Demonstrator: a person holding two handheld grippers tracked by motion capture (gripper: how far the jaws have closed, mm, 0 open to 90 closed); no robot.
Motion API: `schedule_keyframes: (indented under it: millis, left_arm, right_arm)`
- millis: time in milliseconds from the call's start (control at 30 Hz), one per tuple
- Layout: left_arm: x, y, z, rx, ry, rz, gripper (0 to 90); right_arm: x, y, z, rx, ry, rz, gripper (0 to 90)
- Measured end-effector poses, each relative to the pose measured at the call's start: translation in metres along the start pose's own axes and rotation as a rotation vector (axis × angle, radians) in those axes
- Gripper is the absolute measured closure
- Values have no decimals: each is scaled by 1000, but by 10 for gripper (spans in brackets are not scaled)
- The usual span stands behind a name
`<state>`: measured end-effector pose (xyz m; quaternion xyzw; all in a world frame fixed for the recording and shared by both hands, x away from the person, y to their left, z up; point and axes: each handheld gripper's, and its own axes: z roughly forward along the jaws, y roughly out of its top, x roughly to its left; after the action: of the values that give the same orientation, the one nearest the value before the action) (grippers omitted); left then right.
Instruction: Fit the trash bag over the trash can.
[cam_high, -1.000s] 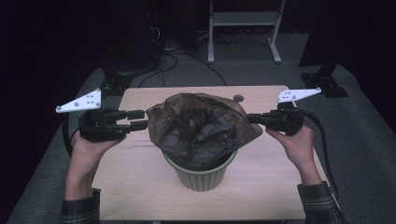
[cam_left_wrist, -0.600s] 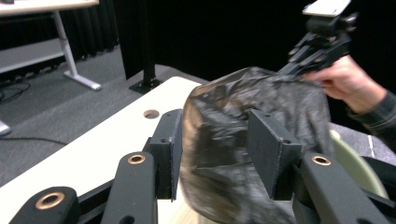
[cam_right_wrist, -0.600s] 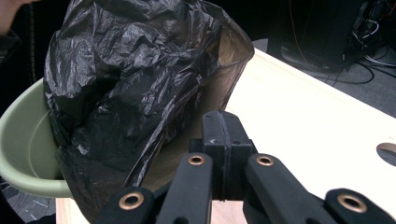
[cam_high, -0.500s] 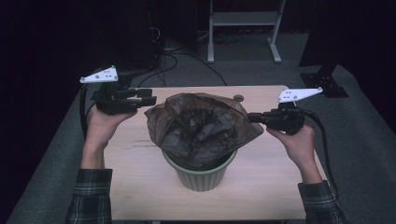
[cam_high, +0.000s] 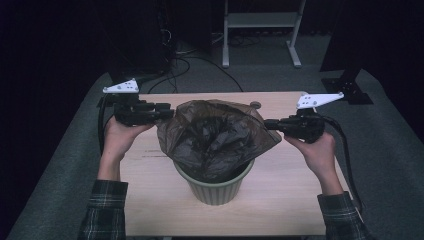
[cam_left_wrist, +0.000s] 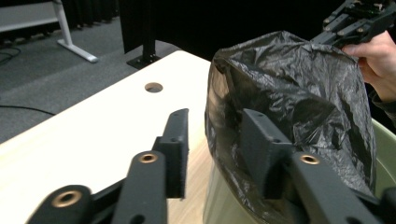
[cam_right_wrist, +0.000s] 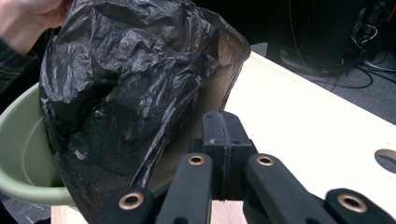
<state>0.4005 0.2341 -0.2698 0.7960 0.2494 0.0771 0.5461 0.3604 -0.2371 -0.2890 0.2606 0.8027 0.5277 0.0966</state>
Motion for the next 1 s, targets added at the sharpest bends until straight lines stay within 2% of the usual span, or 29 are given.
schedule_keyframes:
  millis: [133, 167, 367, 433, 467, 500, 567, 800, 1000]
  left_arm:
    - [2, -4, 0, 4, -8, -10, 725]
    - [3, -5, 1, 11, -9, -11, 744]
    - [3, -9, 4, 26, -25, -8, 829]
    - [3, -9, 5, 33, -33, -5, 853]
    - [3, -9, 5, 35, -37, -2, 875]
    - [2, -9, 5, 37, -42, -3, 898]
    - [1, -9, 6, 50, -48, 2, 899]
    - [6, -10, 3, 37, -8, -1, 899]
    - [17, -17, 10, 57, 42, -11, 899]
  right_arm:
    - [-1, 0, 1, -4, -3, 3, 830]
    - [-2, 1, 2, -9, -6, 11, 776]
    - [-8, 3, 7, -15, -8, 38, 720]
    - [-11, 3, 9, -14, -9, 48, 729]
    - [-12, 3, 11, -15, -4, 53, 762]
    - [-13, 3, 12, -12, 0, 53, 844]
    - [-14, 3, 15, -4, -4, 44, 897]
    - [-21, 3, 20, -17, -28, 55, 900]
    - [-35, 2, 31, -13, -91, 69, 900]
